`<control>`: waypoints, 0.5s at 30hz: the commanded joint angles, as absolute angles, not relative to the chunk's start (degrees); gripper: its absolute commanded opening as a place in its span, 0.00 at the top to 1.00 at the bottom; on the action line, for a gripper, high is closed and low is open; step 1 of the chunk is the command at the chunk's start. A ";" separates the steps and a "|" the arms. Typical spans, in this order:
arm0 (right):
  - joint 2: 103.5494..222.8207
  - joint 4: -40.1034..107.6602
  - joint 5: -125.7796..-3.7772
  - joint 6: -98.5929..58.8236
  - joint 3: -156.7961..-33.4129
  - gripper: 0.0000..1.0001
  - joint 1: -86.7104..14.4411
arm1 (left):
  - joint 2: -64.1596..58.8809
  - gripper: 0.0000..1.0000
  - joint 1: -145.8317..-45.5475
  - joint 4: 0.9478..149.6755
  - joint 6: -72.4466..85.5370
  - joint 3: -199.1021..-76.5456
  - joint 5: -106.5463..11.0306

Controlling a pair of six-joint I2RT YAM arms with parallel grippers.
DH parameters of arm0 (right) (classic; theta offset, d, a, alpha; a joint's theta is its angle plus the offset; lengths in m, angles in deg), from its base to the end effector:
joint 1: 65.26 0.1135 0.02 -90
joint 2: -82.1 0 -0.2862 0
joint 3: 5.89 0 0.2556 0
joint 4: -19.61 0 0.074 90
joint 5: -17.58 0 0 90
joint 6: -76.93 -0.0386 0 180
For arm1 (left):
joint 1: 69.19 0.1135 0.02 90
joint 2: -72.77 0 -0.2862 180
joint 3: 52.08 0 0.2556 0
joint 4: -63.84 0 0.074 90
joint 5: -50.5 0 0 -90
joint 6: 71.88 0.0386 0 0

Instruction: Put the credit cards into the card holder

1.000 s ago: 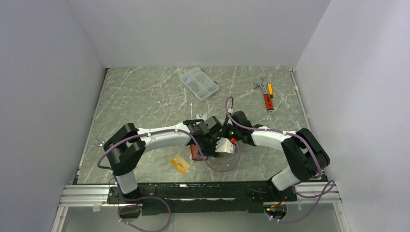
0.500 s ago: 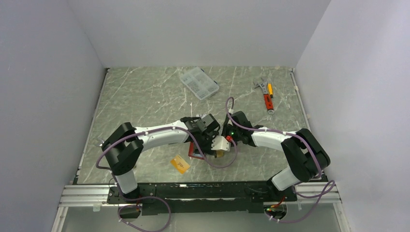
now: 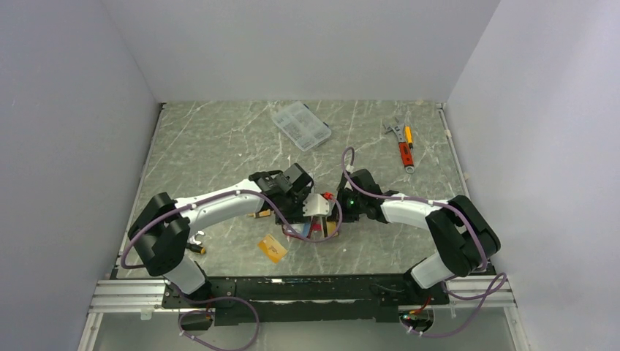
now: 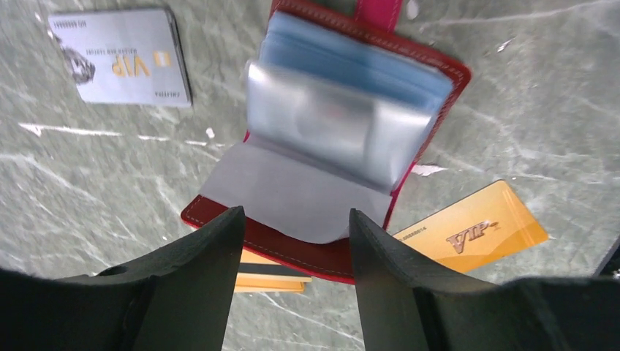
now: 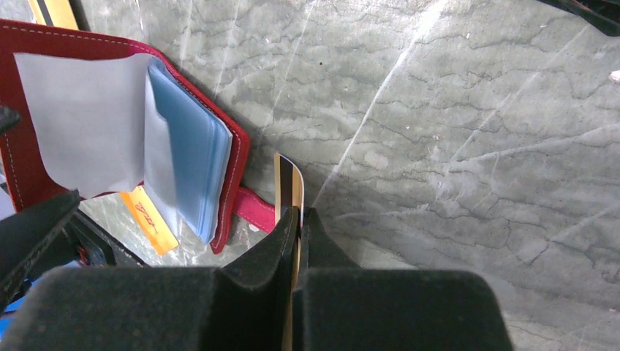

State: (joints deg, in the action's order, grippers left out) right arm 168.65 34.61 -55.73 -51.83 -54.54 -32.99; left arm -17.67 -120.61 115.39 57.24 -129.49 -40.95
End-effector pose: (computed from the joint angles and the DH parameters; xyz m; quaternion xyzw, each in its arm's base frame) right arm 0.2236 0.1543 0.1537 0.0070 0.9391 0.2948 0.1763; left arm 0.1985 -0.2504 0.2404 0.6949 0.6845 -0.0358 0.2174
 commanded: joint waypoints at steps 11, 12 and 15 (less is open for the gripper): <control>167.96 43.19 -64.65 -49.35 -50.16 1.00 -32.68 | -20.23 0.43 -113.24 111.27 54.83 -126.29 -38.94; 167.68 43.32 -64.61 -49.44 -50.06 1.00 -32.67 | -20.39 0.42 -112.70 111.33 54.38 -126.42 -38.97; 167.09 43.40 -64.45 -49.54 -49.93 1.00 -32.67 | -20.62 0.40 -111.41 111.25 52.84 -126.94 -40.98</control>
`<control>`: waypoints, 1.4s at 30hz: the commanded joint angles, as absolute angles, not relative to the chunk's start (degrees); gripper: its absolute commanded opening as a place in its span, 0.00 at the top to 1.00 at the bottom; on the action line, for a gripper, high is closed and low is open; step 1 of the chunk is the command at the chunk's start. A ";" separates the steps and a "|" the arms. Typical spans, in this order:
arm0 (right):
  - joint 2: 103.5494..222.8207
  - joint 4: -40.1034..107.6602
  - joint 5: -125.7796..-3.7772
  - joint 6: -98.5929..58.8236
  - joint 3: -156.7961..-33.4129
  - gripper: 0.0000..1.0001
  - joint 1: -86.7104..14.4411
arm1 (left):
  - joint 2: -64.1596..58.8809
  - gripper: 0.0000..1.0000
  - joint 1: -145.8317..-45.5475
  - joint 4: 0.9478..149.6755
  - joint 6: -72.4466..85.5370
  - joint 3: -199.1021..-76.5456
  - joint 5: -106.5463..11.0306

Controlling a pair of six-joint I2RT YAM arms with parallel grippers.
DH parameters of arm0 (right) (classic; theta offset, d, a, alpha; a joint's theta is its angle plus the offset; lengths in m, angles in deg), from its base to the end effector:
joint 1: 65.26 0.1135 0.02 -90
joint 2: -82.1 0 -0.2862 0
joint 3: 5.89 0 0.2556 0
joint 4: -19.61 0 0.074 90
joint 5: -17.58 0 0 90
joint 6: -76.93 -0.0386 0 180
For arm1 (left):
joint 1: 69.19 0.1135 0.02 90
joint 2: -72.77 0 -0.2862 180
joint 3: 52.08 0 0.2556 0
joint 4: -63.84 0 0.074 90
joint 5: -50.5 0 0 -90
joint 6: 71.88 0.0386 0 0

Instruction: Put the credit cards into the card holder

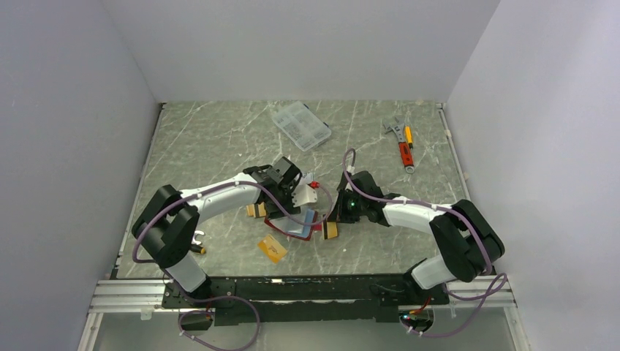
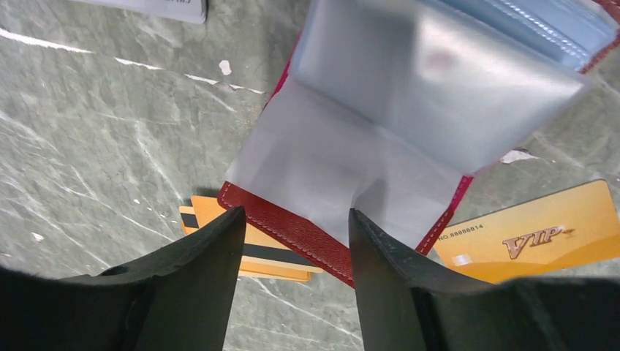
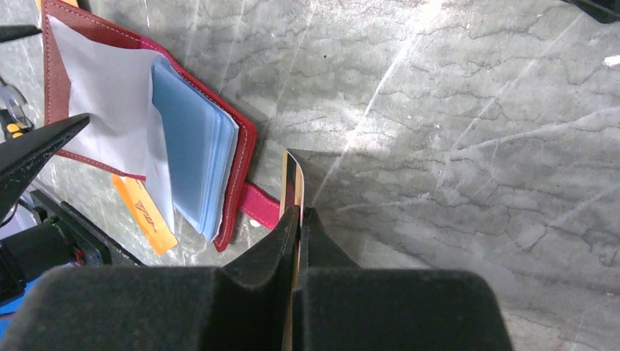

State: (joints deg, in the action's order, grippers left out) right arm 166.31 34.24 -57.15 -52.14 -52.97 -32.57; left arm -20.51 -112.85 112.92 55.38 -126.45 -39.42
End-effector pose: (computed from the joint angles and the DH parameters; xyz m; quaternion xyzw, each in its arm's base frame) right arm 0.2165 0.1510 0.1566 0.0087 0.9374 0.2920 0.1895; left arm 0.2318 -0.2211 0.2120 0.6369 0.7470 -0.0100 0.1906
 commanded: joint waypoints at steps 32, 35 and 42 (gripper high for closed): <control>161.09 41.25 -62.73 -52.26 -45.66 1.00 -32.60 | -25.88 0.75 -97.19 116.78 36.81 -132.48 -66.32; 159.23 40.02 -61.84 -52.14 -45.52 1.00 -32.59 | -26.57 0.81 -97.09 117.35 37.03 -132.91 -67.49; 155.65 38.42 -60.89 -52.75 -47.59 1.00 -32.60 | -26.99 0.92 -97.09 118.16 37.52 -133.96 -69.52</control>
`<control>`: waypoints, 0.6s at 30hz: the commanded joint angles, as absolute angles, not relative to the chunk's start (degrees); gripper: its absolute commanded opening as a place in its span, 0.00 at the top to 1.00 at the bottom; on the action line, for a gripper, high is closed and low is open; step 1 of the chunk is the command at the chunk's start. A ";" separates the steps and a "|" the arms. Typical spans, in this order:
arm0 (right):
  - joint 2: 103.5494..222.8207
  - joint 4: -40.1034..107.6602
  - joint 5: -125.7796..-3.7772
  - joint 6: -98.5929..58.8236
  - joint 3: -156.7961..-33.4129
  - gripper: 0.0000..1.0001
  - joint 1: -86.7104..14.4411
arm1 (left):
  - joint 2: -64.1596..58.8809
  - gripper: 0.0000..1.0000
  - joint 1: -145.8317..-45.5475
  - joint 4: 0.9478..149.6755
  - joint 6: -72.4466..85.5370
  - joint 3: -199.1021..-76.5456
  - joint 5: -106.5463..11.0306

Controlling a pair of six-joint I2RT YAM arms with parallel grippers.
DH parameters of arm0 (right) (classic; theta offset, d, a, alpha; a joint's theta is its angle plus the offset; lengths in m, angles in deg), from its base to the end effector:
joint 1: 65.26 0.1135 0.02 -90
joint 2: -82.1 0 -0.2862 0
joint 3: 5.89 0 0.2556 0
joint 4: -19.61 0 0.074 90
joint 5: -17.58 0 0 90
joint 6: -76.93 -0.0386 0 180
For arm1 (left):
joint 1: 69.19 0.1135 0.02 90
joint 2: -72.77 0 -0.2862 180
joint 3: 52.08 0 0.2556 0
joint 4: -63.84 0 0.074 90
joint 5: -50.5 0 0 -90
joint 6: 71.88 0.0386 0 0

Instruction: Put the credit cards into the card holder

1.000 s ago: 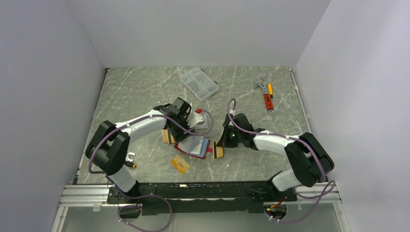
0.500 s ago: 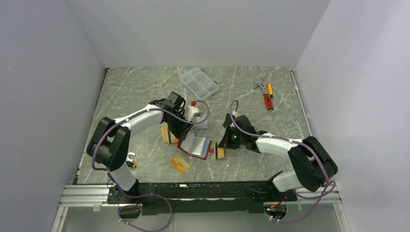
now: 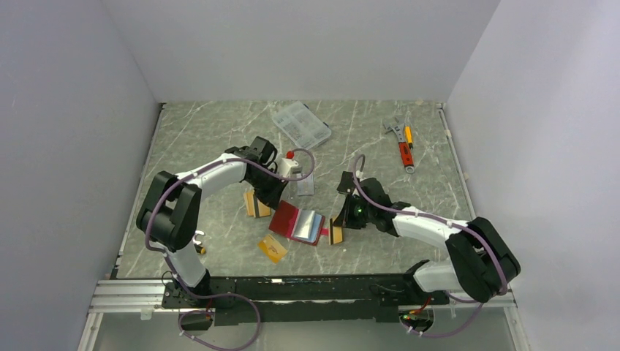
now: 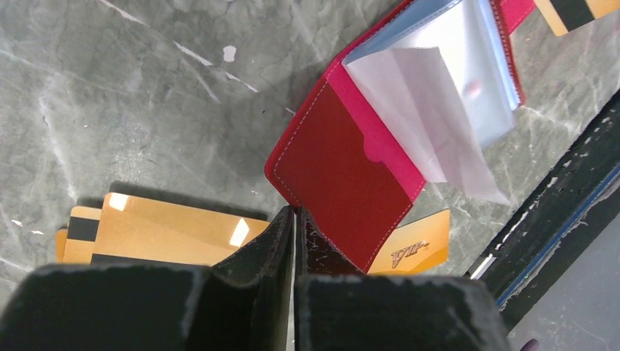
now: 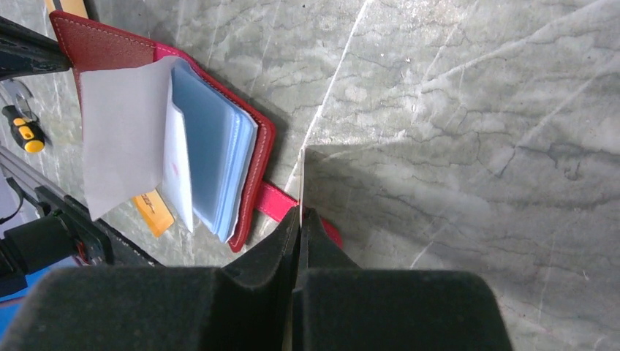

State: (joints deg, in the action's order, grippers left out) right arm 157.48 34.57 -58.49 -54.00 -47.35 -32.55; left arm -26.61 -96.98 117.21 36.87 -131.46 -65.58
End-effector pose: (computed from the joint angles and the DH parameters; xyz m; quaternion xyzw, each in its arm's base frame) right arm 0.1912 0.1338 0.1638 0.0241 0.9301 0.2998 0.2110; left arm 0.2910 -0.1726 0.2043 0.4108 0.8727 -0.2337 0.1229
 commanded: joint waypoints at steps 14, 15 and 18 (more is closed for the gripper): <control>151.09 33.45 -56.87 -53.00 -49.35 1.00 -31.38 | -27.34 0.99 -97.08 118.39 37.72 -134.36 -70.51; 152.09 32.66 -56.42 -52.91 -49.56 1.00 -31.01 | -27.27 0.99 -97.05 118.45 37.79 -134.33 -70.52; 154.67 30.46 -55.38 -53.06 -49.57 1.00 -30.03 | -27.17 1.00 -97.13 118.54 37.85 -134.38 -70.31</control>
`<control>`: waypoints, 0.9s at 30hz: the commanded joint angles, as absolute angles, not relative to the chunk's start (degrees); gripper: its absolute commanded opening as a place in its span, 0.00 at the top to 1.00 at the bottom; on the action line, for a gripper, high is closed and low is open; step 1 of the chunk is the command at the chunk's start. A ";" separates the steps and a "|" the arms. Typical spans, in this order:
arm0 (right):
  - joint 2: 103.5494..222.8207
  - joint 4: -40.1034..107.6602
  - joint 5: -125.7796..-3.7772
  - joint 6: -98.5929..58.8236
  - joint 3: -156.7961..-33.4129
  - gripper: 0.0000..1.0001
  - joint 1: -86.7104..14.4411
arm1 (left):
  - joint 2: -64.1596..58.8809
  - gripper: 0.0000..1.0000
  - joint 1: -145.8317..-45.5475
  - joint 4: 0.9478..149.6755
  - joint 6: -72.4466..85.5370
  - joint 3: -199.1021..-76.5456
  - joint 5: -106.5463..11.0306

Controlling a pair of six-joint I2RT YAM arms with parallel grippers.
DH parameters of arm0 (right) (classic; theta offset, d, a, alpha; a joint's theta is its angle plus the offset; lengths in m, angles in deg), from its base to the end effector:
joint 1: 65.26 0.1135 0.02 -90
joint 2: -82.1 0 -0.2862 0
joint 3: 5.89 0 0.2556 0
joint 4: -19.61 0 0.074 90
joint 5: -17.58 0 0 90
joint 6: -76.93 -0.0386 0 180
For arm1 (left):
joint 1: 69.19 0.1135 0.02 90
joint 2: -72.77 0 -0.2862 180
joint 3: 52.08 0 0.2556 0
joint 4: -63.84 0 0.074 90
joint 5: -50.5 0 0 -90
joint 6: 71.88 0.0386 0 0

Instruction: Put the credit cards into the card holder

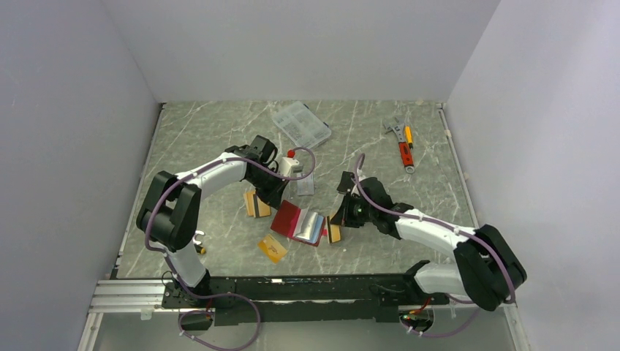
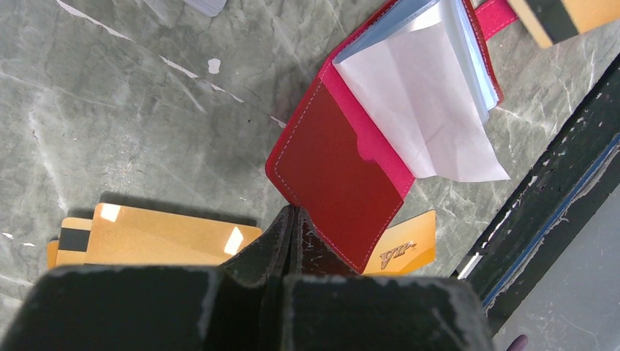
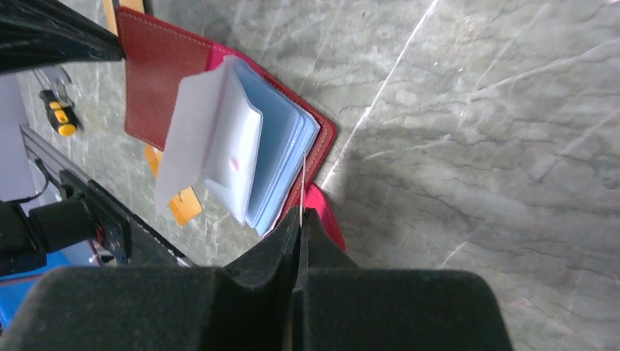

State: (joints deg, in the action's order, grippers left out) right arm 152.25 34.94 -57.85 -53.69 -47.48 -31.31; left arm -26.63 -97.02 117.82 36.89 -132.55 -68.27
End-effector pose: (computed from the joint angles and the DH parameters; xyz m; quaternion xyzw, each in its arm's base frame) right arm 0.1834 0.1351 0.1833 0.0035 0.9140 0.3281 0.2384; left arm 0.2922 -0.1753 0.2099 0.4128 0.8652 -0.2563 0.1241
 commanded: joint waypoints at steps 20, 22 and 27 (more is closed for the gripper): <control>154.75 36.18 -57.98 -51.04 -51.47 1.00 -27.56 | -27.16 0.99 -97.12 118.73 37.99 -134.40 -70.23; 153.94 38.38 -59.88 -50.35 -51.90 1.00 -27.50 | -27.08 1.00 -97.09 118.78 37.82 -134.45 -70.41; 150.88 39.98 -61.50 -50.43 -51.89 1.00 -27.47 | -26.89 1.00 -97.11 118.68 38.02 -134.30 -70.15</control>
